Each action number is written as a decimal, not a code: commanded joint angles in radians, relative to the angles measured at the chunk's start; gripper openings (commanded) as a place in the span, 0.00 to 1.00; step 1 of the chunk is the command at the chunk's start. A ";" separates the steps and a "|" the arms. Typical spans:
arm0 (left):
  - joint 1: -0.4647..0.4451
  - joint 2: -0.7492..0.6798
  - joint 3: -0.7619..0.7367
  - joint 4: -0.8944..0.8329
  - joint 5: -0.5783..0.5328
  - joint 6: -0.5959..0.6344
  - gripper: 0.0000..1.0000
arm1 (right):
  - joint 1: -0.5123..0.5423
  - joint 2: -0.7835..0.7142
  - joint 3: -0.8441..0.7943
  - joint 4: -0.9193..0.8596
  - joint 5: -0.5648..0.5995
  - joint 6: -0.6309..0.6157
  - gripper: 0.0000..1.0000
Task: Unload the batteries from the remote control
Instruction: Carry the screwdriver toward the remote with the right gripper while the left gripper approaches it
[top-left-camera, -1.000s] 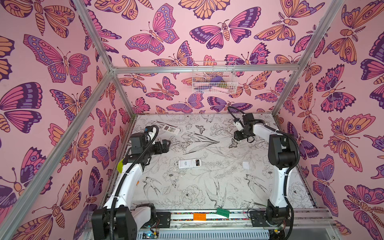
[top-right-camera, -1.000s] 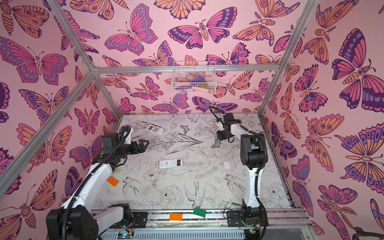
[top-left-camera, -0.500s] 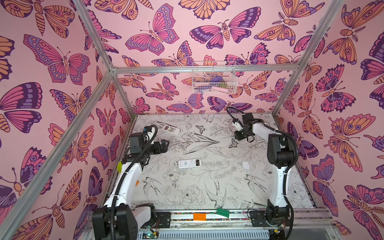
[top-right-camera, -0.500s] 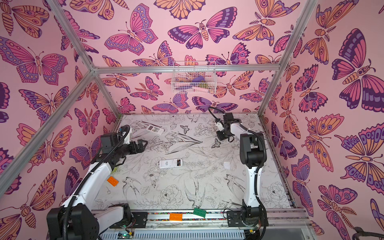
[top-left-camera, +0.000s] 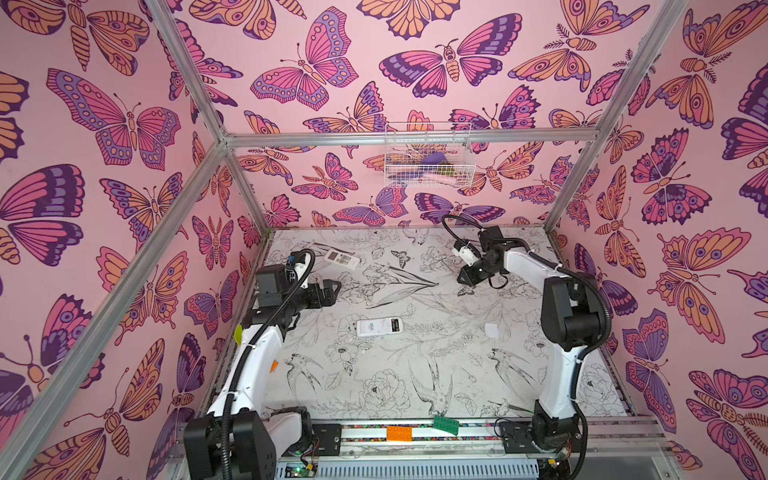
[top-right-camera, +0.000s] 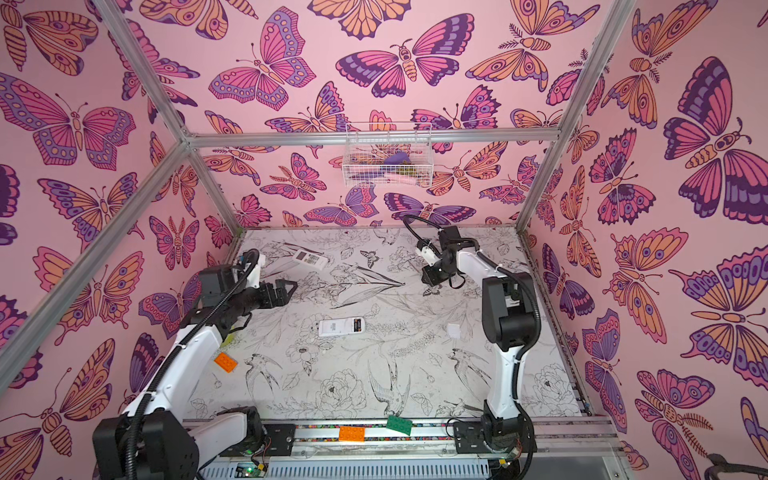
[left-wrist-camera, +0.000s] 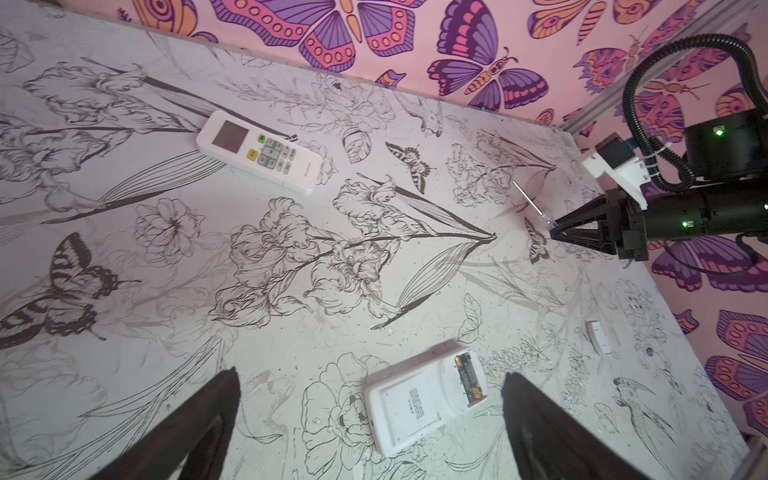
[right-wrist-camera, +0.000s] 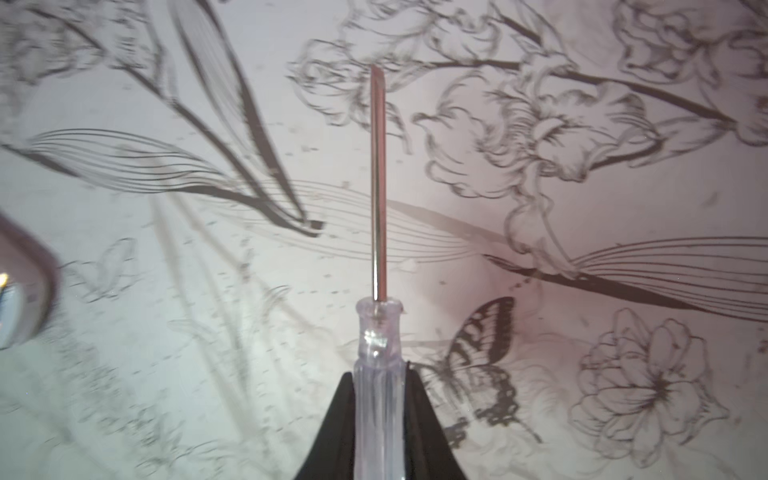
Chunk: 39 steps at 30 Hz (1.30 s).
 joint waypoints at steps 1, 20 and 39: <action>0.002 -0.021 0.037 -0.023 0.176 0.064 0.99 | 0.034 -0.086 -0.033 -0.094 -0.158 -0.022 0.08; -0.020 -0.031 0.178 -0.296 0.479 0.400 0.91 | 0.259 -0.344 -0.136 -0.318 -0.653 -0.227 0.08; -0.072 -0.028 0.237 -0.628 0.749 0.764 0.75 | 0.454 -0.294 -0.061 -0.457 -0.773 -0.352 0.07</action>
